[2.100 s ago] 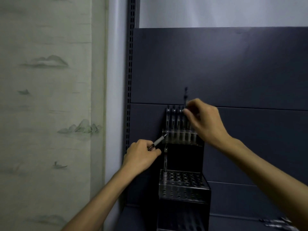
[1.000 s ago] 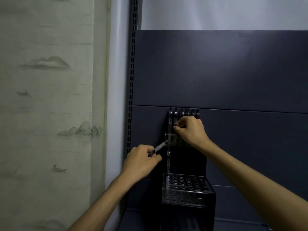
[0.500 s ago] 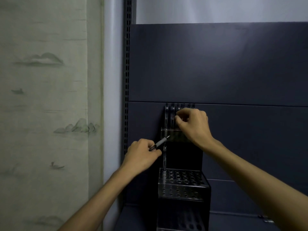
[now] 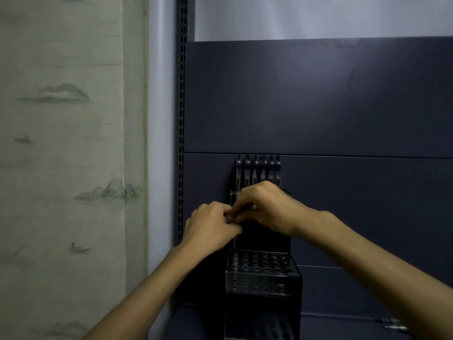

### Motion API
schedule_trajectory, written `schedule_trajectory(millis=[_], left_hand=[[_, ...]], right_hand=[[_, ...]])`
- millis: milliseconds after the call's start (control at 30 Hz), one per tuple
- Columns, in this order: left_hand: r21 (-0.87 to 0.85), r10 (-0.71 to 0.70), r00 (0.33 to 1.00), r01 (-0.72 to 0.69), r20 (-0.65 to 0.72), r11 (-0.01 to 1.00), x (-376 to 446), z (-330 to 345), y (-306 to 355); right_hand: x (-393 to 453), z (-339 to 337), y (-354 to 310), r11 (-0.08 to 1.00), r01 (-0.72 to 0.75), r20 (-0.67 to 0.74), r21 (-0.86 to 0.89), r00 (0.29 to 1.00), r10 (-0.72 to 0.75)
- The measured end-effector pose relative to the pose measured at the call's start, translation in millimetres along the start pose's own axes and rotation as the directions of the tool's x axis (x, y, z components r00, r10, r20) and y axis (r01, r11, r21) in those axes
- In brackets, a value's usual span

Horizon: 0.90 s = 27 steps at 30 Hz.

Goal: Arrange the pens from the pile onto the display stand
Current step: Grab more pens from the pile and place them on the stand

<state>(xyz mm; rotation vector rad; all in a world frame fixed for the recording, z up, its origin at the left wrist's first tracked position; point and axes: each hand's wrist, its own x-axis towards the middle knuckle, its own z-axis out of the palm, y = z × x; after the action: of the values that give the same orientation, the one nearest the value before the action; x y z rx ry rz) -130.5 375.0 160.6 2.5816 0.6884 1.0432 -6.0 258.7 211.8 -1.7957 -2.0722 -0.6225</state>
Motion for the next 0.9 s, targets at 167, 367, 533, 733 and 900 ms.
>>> schedule_trajectory(millis=[167,367,533,733,900], left_hand=[[0.015,-0.016,1.0,0.017,-0.026,1.0,2,2,-6],[0.046,-0.023,0.997,0.026,-0.071,0.999,5,5,3],[0.036,-0.023,0.992,0.027,-0.124,0.999,8,4,-1],[0.083,0.0,0.992,0.011,-0.128,0.996,7,4,-6],[0.08,0.019,0.994,-0.01,-0.104,0.997,4,6,-7]], right_hand=[[-11,-6,14,0.996,-0.065,-0.013,-0.068,0.998,0.064],[-14,-7,10,0.988,-0.051,0.033,-0.146,0.998,0.056],[-13,-26,28,0.961,-0.157,-0.084,-0.229,0.986,0.142],[-6,-44,54,0.908,-0.346,-0.477,0.235,0.773,0.418],[8,-35,66,0.747,-0.338,-0.449,0.573,0.633,0.631]])
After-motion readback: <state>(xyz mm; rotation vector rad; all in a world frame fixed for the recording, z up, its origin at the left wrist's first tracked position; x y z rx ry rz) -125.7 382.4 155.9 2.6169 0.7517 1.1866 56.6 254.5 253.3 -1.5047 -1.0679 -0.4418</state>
